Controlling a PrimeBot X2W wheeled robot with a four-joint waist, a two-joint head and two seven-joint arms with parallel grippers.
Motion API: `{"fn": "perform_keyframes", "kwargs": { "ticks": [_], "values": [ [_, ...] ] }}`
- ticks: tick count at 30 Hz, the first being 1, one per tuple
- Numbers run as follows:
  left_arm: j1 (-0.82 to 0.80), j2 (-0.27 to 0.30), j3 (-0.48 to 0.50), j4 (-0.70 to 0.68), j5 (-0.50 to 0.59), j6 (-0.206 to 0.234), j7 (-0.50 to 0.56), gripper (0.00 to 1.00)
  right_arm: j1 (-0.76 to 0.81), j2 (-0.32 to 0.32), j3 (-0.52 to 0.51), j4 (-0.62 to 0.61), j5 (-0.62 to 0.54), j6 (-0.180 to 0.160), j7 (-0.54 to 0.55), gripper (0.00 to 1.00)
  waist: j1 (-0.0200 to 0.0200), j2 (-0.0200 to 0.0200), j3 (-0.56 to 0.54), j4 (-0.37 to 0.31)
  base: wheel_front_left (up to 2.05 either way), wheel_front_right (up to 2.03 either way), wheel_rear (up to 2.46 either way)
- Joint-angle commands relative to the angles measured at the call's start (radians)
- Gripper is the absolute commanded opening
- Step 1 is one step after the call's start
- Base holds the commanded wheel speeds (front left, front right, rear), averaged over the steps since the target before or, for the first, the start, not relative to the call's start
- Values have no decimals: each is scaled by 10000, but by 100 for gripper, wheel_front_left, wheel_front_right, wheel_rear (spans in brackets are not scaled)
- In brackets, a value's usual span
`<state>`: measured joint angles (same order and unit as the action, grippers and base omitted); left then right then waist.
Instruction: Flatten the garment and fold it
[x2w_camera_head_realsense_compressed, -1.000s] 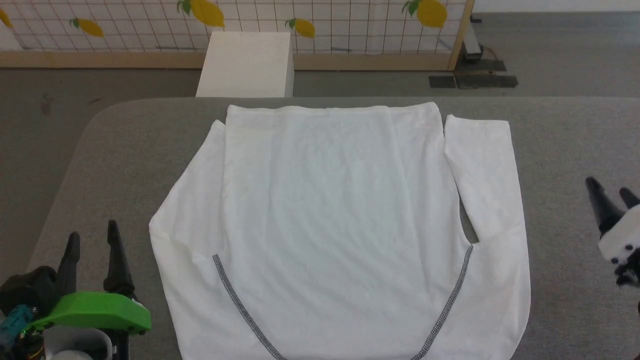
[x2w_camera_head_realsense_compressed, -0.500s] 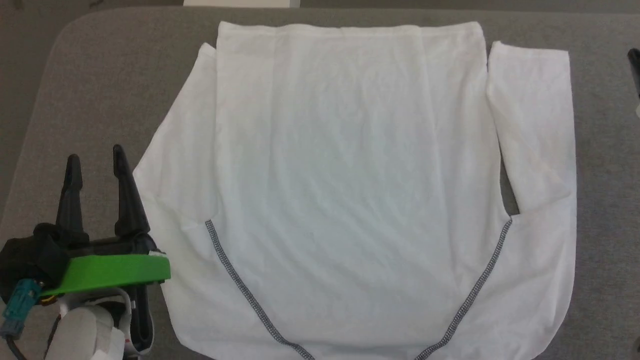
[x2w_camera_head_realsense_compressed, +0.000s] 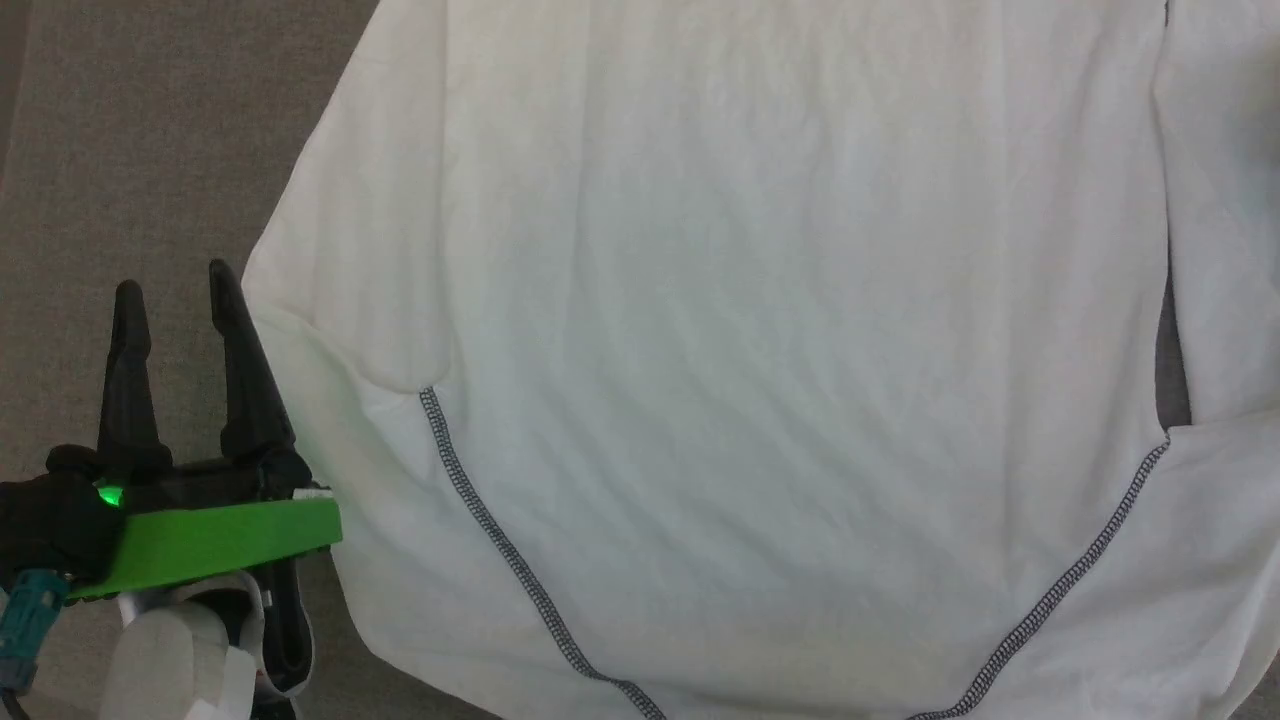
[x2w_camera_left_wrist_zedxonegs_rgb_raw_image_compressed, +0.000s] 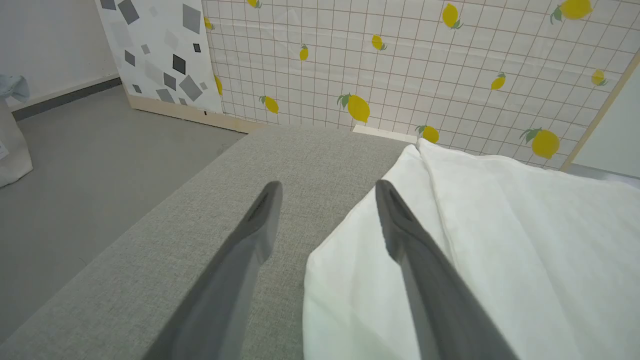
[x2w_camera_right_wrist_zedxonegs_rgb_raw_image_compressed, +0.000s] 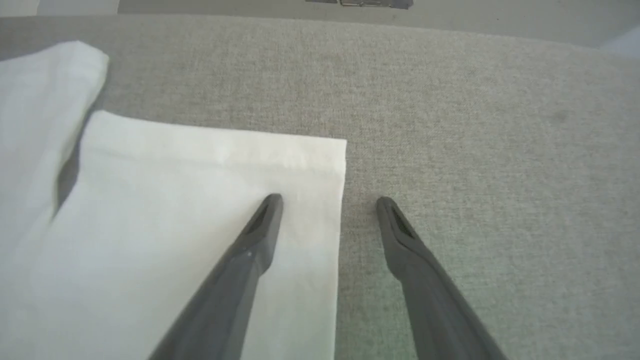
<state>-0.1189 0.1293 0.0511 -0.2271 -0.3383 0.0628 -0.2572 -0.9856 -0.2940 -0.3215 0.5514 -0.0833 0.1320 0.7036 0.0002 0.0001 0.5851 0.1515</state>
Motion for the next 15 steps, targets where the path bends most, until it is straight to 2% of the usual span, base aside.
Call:
{"fn": "perform_keyframes", "kwargs": {
  "ticks": [1,3,4,5,11,15],
  "values": [
    [-191,-96,101,-15,121,-103,-45,100,-177,-23,127,165,-128,-13,-19,100,-2,-1,343,219,0,0,0],
    [-180,-192,207,45,197,-212,-45,100,-219,-36,184,390,-147,-13,111,100,-2,-1,352,187,0,0,0],
    [-179,-231,254,75,227,-257,-45,100,-229,-36,174,496,-156,-13,228,72,-2,-1,337,168,0,0,0],
    [-168,-306,373,151,290,-341,-45,100,-246,-37,151,673,-203,-13,467,0,-2,-1,249,84,0,0,0],
    [-153,-468,581,427,438,-628,-45,100,-298,90,-663,688,-69,-13,311,0,-2,-1,-393,-222,0,0,0],
    [-113,-529,699,604,546,-781,-45,100,77,-129,-1220,435,199,-13,92,0,-2,-1,-1070,-466,0,0,0]
  ]
}}
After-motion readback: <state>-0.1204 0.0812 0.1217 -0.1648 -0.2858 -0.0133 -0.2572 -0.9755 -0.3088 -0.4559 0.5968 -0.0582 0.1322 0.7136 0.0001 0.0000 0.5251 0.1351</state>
